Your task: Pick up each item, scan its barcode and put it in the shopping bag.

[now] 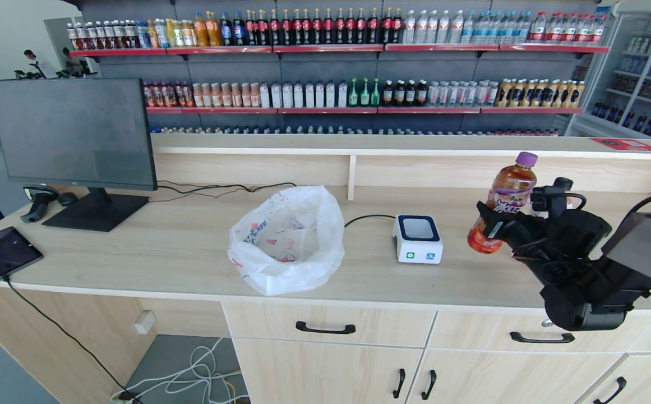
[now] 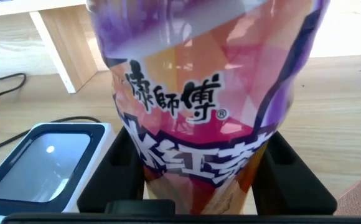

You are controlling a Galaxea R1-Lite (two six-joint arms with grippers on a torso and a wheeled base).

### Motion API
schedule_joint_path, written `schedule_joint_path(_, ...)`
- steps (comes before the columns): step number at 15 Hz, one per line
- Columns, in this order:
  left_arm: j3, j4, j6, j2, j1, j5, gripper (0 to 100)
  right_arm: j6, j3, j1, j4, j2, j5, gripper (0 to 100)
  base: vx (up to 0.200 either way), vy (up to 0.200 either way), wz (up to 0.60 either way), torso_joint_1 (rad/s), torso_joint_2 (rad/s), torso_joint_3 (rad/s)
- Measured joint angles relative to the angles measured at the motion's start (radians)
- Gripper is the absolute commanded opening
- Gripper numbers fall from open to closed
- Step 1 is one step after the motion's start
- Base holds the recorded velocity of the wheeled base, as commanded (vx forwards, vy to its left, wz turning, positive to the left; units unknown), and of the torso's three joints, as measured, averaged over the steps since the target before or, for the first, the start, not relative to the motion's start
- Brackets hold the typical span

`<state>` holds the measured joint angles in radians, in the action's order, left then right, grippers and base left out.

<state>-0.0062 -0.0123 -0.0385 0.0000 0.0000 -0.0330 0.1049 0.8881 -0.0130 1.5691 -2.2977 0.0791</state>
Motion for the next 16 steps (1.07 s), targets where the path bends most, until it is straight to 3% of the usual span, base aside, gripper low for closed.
schedule_joint_path(16,0.0,0.0,0.0,0.0,0.0,0.0,100,0.004,-0.326,0.064,0.002,0.47,0.038,0,0.0,0.0,0.0,0.0,0.0,0.0)
